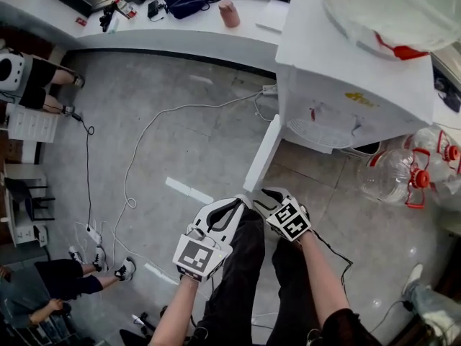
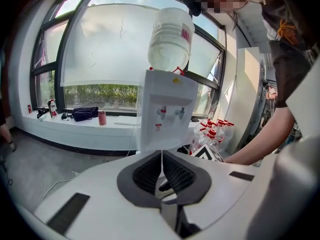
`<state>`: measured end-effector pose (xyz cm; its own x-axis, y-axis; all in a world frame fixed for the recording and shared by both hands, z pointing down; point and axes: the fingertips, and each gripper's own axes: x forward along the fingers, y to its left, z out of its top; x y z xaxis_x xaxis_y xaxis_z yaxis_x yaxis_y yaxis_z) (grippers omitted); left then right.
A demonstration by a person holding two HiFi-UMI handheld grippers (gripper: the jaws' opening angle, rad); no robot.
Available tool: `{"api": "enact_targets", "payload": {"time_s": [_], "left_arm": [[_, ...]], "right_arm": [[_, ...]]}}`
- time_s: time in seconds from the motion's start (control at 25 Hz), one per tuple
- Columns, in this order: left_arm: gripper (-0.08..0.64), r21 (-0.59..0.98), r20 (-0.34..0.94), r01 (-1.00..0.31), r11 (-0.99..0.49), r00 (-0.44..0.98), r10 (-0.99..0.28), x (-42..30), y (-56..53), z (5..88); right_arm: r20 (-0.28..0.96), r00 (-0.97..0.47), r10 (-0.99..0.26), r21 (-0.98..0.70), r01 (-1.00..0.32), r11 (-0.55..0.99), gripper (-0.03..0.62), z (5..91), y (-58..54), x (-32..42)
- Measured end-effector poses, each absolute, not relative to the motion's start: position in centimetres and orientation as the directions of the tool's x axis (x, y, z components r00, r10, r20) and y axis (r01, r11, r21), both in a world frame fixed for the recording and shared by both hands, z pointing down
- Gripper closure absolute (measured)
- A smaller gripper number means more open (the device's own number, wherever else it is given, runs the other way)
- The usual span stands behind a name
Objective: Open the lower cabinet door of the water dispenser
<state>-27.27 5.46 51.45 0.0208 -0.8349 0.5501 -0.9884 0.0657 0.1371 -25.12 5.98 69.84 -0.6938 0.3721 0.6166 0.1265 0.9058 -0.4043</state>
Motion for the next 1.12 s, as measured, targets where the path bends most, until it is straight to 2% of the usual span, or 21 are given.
{"api": "enact_targets", "payload": {"time_s": [0.36, 0.68, 0.96, 1.12], "left_arm": [[0.54, 0.105, 0.534, -0.994, 0.035, 0.027, -0.845, -23.7, 3.8, 42.6], [0.54, 0.109, 0.503, -0.994, -0.027, 0.078, -0.861, -15.8, 3.2, 33.2], [0.54, 0.114, 0.501, -0.985, -0.13, 0.17, -0.848, -10.5, 4.0, 27.7], [0.54, 0.104, 0.505, -0.985, -0.137, 0.171, -0.846, -9.1, 4.6, 25.7]], "right_arm": [[0.504, -0.85, 0.153, -0.325, -0.023, 0.945, 0.474, 51.7, -2.3, -20.4], [0.457, -0.888, 0.059, -0.311, -0.097, 0.946, 0.474, 38.1, -4.0, -11.6], [0.378, -0.924, -0.067, -0.322, -0.199, 0.926, 0.474, 30.4, -5.6, -6.1], [0.358, -0.928, -0.102, -0.32, -0.225, 0.92, 0.476, 28.1, -5.6, -3.0]]}}
